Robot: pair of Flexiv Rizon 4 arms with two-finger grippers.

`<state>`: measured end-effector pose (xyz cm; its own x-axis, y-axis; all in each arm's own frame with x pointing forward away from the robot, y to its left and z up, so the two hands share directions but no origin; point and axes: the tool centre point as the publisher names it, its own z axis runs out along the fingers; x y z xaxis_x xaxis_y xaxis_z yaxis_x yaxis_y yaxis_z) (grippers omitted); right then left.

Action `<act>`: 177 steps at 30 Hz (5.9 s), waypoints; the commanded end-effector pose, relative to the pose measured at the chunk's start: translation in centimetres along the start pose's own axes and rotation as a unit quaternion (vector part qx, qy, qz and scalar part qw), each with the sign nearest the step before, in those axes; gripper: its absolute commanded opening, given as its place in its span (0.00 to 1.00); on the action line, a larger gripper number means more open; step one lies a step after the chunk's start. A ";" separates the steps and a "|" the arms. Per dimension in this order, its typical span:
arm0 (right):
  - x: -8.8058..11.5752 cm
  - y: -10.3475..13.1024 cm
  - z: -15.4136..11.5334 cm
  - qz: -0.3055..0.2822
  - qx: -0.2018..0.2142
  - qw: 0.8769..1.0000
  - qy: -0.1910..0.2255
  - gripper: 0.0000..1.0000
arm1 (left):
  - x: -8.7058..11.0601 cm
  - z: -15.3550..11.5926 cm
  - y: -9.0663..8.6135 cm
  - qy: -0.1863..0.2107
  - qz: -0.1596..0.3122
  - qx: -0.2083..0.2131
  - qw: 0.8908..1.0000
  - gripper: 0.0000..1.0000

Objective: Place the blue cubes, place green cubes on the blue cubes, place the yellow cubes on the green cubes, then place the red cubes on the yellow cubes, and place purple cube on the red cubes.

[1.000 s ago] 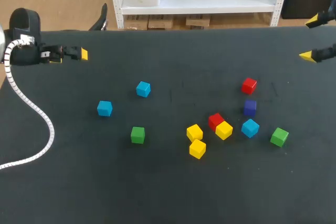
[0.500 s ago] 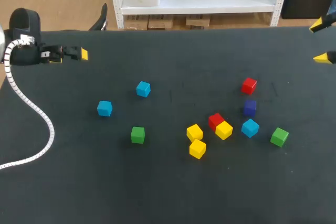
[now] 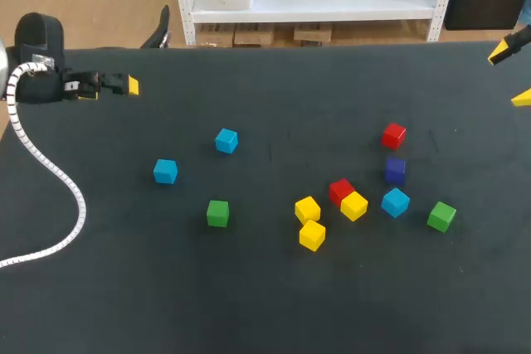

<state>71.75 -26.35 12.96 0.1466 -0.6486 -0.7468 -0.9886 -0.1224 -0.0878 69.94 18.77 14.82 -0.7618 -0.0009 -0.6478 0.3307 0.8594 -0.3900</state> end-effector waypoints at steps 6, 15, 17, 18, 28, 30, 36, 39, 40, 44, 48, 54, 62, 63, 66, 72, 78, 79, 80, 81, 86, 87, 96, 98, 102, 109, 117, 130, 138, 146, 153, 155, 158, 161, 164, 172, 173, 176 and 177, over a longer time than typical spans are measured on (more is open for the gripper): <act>0.2 -0.4 -0.3 0.001 -0.028 1.000 -0.001 1.00 | -0.1 0.0 -0.2 0.003 -0.001 -0.005 1.000 1.00; 0.2 -0.4 -0.4 0.005 -0.030 0.999 0.011 1.00 | -0.1 0.0 -0.2 0.003 -0.001 -0.005 1.000 1.00; 0.2 -0.4 -0.4 0.005 -0.030 0.999 0.011 1.00 | -0.1 0.0 -0.2 0.003 -0.001 -0.005 1.000 1.00; 0.2 -0.4 -0.4 0.005 -0.030 0.999 0.011 1.00 | 0.0 -0.3 0.1 0.001 0.028 -0.001 1.000 1.00; 0.2 -0.4 -0.4 0.005 -0.030 0.999 0.011 1.00 | -0.8 -2.4 1.2 0.069 0.356 0.088 0.928 1.00; 0.2 -0.4 -0.4 0.005 -0.030 0.999 0.011 1.00 | -0.6 -2.8 0.9 0.093 0.440 0.118 0.886 1.00; 0.2 -0.4 -0.4 0.005 -0.030 0.999 0.011 1.00 | 0.3 -4.0 0.1 0.125 0.533 0.187 0.815 1.00; 0.2 -0.4 -0.4 0.005 -0.030 0.999 0.011 1.00 | 0.3 -4.0 0.1 0.125 0.533 0.187 0.815 1.00; 0.2 -0.4 -0.4 0.005 -0.030 0.999 0.011 1.00 | 0.3 -4.0 0.1 0.125 0.533 0.187 0.815 1.00; 0.2 -0.4 -0.4 0.005 -0.030 0.999 0.011 1.00 | 0.3 -4.0 0.1 0.125 0.533 0.187 0.815 1.00; 0.2 -0.4 -0.4 0.005 -0.030 0.999 0.011 1.00 | 0.3 -4.0 0.1 0.125 0.533 0.187 0.815 1.00; 0.2 -0.4 -0.4 0.005 -0.030 0.999 0.011 1.00 | -0.5 -1.8 -0.3 0.205 0.612 0.200 0.737 1.00; 0.2 -0.4 -0.4 0.005 -0.030 0.999 0.011 1.00 | -1.6 2.7 -2.6 0.252 0.655 0.234 0.672 1.00; 0.2 -0.4 -0.4 0.005 -0.030 0.999 0.011 1.00 | -1.6 3.3 -2.8 0.253 0.657 0.241 0.667 1.00; 0.2 -0.4 -0.4 0.005 -0.030 0.999 0.011 1.00 | -1.3 4.7 -3.4 0.271 0.664 0.255 0.648 1.00; 0.2 -0.4 -0.4 0.005 -0.030 0.999 0.011 1.00 | -1.0 7.8 -4.7 0.313 0.686 0.277 0.595 1.00; 0.2 -0.4 -0.4 0.005 -0.030 0.999 0.011 1.00 | -0.1 10.5 -5.4 0.341 0.687 0.290 0.573 1.00; 0.2 -0.4 -0.4 0.005 -0.030 0.999 0.011 1.00 | 0.1 10.9 -5.3 0.345 0.683 0.291 0.574 1.00; 0.2 -0.4 -0.4 0.005 -0.030 0.999 0.011 1.00 | 0.3 11.3 -5.4 0.347 0.683 0.291 0.573 1.00; 0.2 -0.4 -0.4 0.005 -0.030 0.999 0.011 1.00 | 0.4 11.7 -5.4 0.350 0.681 0.290 0.574 1.00; 0.2 -0.4 -0.4 0.005 -0.030 0.999 0.011 1.00 | 1.6 13.4 -5.7 0.350 0.680 0.295 0.574 1.00; 0.2 -0.4 -0.4 0.005 -0.030 0.999 0.011 1.00 | 1.8 13.6 -5.8 0.352 0.682 0.295 0.569 1.00; 0.2 -0.4 -0.4 0.005 -0.030 0.999 0.011 1.00 | 4.1 15.6 -5.5 0.364 0.685 0.302 0.555 1.00; 0.2 -0.4 -0.4 0.005 -0.030 0.999 0.011 1.00 | 4.4 15.9 -5.3 0.370 0.683 0.300 0.554 1.00; 0.2 -0.4 -0.4 0.005 -0.030 0.999 0.011 1.00 | 5.1 16.6 -4.9 0.373 0.675 0.294 0.565 1.00; 0.2 -0.4 -0.4 0.005 -0.030 0.999 0.011 1.00 | 6.0 17.5 -4.6 0.360 0.671 0.287 0.581 1.00; 0.2 -0.4 -0.4 0.005 -0.030 0.999 0.011 1.00 | 6.4 18.5 -4.8 0.344 0.676 0.278 0.589 1.00; 0.2 -0.4 -0.4 0.005 -0.030 0.999 0.011 1.00 | 7.1 19.4 -4.0 0.330 0.688 0.242 0.600 0.85; 0.2 -0.4 -0.4 0.005 -0.030 0.999 0.011 1.00 | 7.0 19.8 -3.8 0.330 0.688 0.230 0.604 0.45; 0.2 -0.4 -0.4 0.005 -0.030 0.999 0.011 1.00 | 6.7 19.6 -3.8 0.324 0.690 0.230 0.605 0.00; 0.2 -0.4 -0.4 0.005 -0.030 0.999 0.011 1.00 | 5.8 18.1 -5.4 0.331 0.675 0.207 0.626 0.00; 0.2 -0.4 -0.4 0.005 -0.030 0.999 0.011 1.00 | 5.5 17.5 -6.0 0.331 0.661 0.194 0.645 0.00; 0.2 -0.4 -0.4 0.005 -0.030 0.999 0.011 1.00 | 5.4 17.0 -7.0 0.327 0.640 0.178 0.673 0.00; 0.2 -0.4 -0.4 0.005 -0.030 0.999 0.011 1.00 | 5.5 16.9 -8.2 0.319 0.616 0.167 0.701 0.00; 0.2 -0.4 -0.4 0.005 -0.030 0.999 0.011 1.00 | 5.4 17.2 -9.4 0.309 0.601 0.159 0.720 0.00; 0.2 -0.4 -0.4 0.005 -0.030 0.999 0.011 1.00 | 5.8 19.8 -13.0 0.301 0.586 0.156 0.736 0.00; 0.2 -0.4 -0.4 0.005 -0.030 0.999 0.011 1.00 | 5.9 20.1 -13.4 0.302 0.585 0.156 0.736 0.00; 0.2 -0.4 -0.4 0.005 -0.030 0.999 0.011 1.00 | 6.1 21.0 -14.6 0.305 0.582 0.158 0.738 0.00; 0.2 -0.4 -0.4 0.005 -0.030 0.999 0.011 1.00 | 6.1 21.3 -15.0 0.305 0.582 0.158 0.737 0.00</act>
<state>72.32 -26.73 13.12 0.1380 -0.6668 -0.7324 -0.9861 -0.1618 -0.0386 71.41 -3.51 3.09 0.0639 0.9492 -0.3081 0.9979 -0.0625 0.0144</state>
